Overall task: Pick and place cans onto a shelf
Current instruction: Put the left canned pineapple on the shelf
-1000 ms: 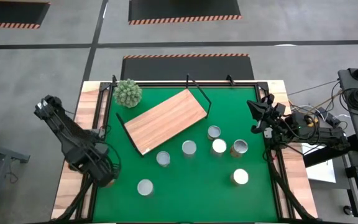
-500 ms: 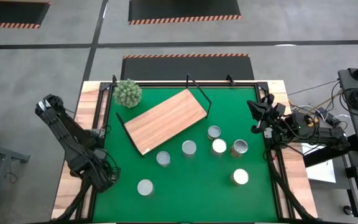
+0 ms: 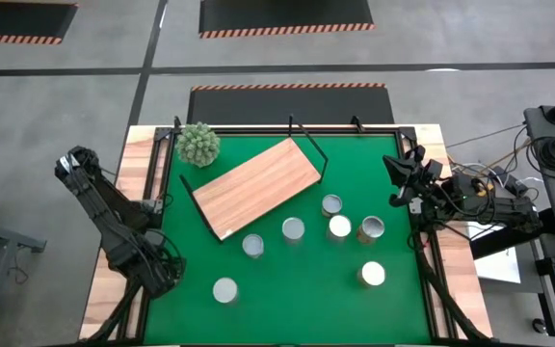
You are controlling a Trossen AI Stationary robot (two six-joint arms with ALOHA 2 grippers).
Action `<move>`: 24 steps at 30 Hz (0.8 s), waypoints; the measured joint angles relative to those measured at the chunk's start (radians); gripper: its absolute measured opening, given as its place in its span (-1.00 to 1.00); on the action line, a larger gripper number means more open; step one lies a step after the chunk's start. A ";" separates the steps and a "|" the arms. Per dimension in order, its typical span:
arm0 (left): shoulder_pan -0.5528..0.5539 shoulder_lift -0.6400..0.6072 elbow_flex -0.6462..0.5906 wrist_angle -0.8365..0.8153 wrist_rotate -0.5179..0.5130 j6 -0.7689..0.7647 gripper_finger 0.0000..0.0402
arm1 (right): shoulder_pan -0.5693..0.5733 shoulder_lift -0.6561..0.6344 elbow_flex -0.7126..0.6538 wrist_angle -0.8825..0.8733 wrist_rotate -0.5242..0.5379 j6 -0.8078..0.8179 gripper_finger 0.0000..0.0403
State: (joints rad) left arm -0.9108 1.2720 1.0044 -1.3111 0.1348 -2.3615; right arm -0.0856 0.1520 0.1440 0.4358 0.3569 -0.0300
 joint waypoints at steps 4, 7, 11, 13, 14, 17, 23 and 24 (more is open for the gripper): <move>0.000 0.002 -0.003 0.000 -0.020 0.000 0.82 | 0.000 0.000 0.000 -0.002 0.000 -0.001 -0.96; -0.007 0.017 -0.005 -0.001 -0.020 0.000 0.81 | 0.000 0.000 0.000 -0.004 0.000 -0.010 -0.96; -0.019 0.050 -0.005 0.012 -0.019 0.000 0.78 | 0.000 0.000 0.000 -0.005 0.000 -0.010 -0.96; -0.025 0.069 -0.005 0.014 -0.008 0.000 0.77 | 0.000 0.000 0.000 -0.005 0.000 -0.010 -0.96; -0.028 0.079 -0.005 0.013 0.007 0.000 0.77 | 0.000 0.000 0.000 -0.005 0.000 -0.010 -0.96; -0.043 0.105 -0.005 0.015 0.041 0.000 0.76 | 0.000 0.000 0.000 -0.005 0.000 -0.009 -0.96; -0.051 0.148 -0.005 0.045 0.040 0.003 0.71 | 0.000 0.000 0.000 -0.006 0.000 -0.008 -0.96; -0.051 0.153 -0.005 0.049 0.040 0.008 0.69 | 0.000 0.000 0.000 -0.006 0.000 -0.008 -0.96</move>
State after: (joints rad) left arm -0.9619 1.4250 0.9993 -1.2626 0.1748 -2.3537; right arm -0.0856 0.1520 0.1440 0.4297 0.3573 -0.0376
